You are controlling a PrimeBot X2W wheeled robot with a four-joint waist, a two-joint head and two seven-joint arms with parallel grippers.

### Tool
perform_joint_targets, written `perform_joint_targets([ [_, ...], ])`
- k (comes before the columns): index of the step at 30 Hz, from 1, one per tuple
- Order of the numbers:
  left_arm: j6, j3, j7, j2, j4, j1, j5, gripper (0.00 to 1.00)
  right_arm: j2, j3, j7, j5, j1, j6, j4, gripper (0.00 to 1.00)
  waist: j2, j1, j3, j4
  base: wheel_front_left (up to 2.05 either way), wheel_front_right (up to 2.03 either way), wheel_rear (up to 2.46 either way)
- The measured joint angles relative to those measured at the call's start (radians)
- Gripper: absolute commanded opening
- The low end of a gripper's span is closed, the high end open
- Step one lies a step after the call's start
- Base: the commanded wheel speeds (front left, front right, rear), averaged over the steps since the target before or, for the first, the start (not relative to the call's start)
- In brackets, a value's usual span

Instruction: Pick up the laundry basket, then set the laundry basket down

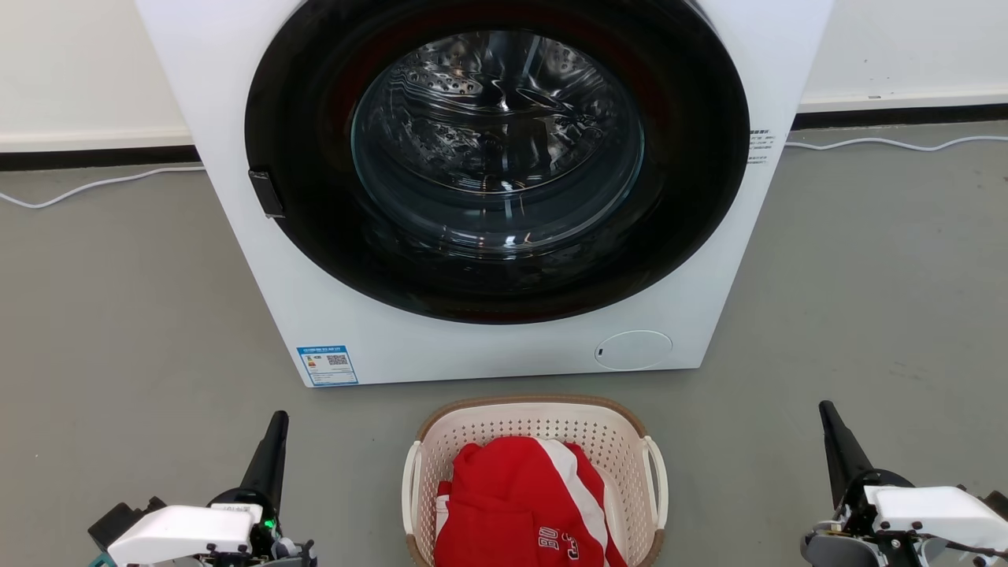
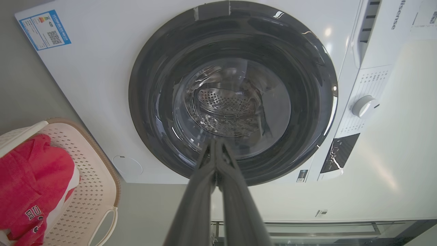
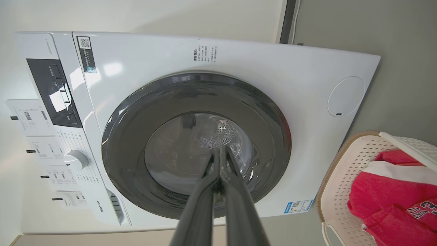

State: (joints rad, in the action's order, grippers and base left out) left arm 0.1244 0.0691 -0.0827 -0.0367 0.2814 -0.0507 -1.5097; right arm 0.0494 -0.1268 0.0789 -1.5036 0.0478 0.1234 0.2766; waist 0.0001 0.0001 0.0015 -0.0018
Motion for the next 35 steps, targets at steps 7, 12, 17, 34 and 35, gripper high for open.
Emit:
perform_joint_targets([
  [7, 0.0, 0.012, -0.02, 0.0, -0.004, -0.001, -0.071, 0.0, -0.001, -0.003, 0.022, -0.072, 0.0, 0.0, -0.001, 0.0, 0.0, 0.0, 0.001, 0.002, 0.0, 0.0, 0.0],
  [12, 0.0, 0.014, -0.028, 0.0, -0.006, -0.001, -0.093, 0.0, -0.002, -0.004, 0.024, -0.099, 0.001, 0.0, -0.002, 0.0, 0.0, 0.0, 0.002, 0.002, 0.0, 0.0, 0.0],
  [17, 0.0, 0.015, -0.028, 0.0, -0.007, -0.001, -0.093, 0.0, -0.002, -0.004, 0.024, -0.099, 0.001, 0.0, -0.002, 0.0, 0.0, 0.0, 0.002, 0.002, 0.0, 0.0, 0.0],
  [34, 0.0, 0.015, -0.028, 0.0, -0.007, -0.001, -0.093, 0.0, -0.002, -0.004, 0.024, -0.099, 0.001, 0.0, -0.002, 0.0, 0.0, 0.0, 0.002, 0.002, 0.0, 0.0, 0.0],
  [35, 0.0, 0.015, -0.028, 0.0, -0.007, -0.001, -0.093, 0.0, -0.002, -0.004, 0.024, -0.099, 0.001, 0.0, -0.002, 0.0, 0.0, 0.0, 0.002, 0.002, 0.0, 0.0, 0.0],
])
